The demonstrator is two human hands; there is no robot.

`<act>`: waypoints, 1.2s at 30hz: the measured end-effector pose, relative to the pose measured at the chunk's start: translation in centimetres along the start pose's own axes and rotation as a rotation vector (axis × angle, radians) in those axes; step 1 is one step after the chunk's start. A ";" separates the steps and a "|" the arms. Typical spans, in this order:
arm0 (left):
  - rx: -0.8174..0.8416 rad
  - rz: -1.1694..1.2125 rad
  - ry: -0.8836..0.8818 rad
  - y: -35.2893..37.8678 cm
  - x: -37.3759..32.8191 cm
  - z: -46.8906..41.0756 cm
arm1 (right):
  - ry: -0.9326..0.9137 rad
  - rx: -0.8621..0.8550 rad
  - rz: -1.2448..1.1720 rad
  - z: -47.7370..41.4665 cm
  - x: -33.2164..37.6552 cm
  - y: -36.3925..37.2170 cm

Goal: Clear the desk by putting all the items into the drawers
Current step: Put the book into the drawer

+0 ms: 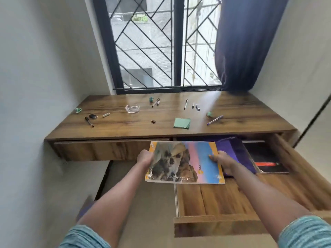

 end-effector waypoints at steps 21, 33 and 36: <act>0.116 -0.523 -0.286 31.3 1.6 6.5 | 0.413 -0.233 0.882 -1.3 -14.7 -25.4; 0.137 -0.616 -0.193 37.2 -1.3 8.5 | 0.460 -0.468 1.002 0.0 -14.3 -30.5; 0.158 -0.614 -0.133 39.0 -2.4 9.1 | 0.438 -0.538 1.060 0.2 -14.1 -31.9</act>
Point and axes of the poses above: each hand's wrist, its own z-axis away from the middle knuckle, its own y-axis out of the palm, x = y × z, the point moved 6 cm from there along -z, towards the middle knuckle, and after that the axes turned 1 degree about -y, right-handed, at the moved point
